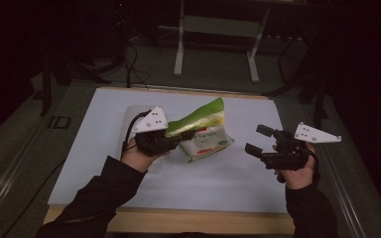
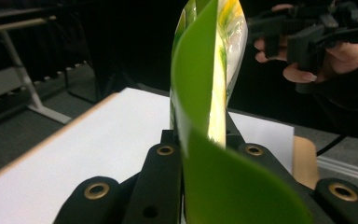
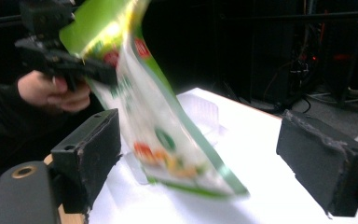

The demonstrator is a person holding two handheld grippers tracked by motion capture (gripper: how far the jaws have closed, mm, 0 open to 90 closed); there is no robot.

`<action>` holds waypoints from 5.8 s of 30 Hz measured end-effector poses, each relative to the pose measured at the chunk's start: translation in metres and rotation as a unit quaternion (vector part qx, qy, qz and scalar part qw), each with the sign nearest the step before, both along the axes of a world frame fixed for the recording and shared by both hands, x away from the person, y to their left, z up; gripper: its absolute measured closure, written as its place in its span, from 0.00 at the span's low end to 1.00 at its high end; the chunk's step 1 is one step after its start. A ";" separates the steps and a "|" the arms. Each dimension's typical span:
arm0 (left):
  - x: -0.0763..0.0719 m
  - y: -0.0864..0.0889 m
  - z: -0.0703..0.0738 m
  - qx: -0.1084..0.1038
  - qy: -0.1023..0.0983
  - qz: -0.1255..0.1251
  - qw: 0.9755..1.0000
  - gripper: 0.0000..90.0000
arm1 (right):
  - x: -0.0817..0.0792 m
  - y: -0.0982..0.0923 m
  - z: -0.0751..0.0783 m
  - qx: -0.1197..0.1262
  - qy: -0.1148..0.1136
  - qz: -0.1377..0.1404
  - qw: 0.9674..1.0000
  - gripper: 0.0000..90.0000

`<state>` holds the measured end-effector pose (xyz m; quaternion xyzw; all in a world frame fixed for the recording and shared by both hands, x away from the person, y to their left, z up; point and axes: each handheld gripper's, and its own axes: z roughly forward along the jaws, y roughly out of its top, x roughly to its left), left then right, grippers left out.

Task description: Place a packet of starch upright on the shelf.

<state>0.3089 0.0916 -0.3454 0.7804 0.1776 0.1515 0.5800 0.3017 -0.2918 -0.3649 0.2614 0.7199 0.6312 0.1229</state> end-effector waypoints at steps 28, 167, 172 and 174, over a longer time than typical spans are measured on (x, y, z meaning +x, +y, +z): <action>0.031 0.114 -0.006 0.075 -0.007 -0.037 0.996 0.94 | 0.004 -0.026 -0.036 -0.045 0.008 -0.038 0.998 0.15; -0.064 0.162 -0.165 -0.013 0.086 0.154 0.984 0.02 | -0.025 -0.042 -0.115 -0.106 0.059 -0.085 0.989 0.16; -0.065 0.164 -0.168 -0.020 0.085 0.169 0.982 0.02 | -0.023 -0.042 -0.117 -0.108 0.057 -0.087 0.989 0.16; -0.065 0.165 -0.168 -0.023 0.085 0.173 0.981 0.02 | -0.023 -0.044 -0.116 -0.105 0.054 -0.097 0.988 0.16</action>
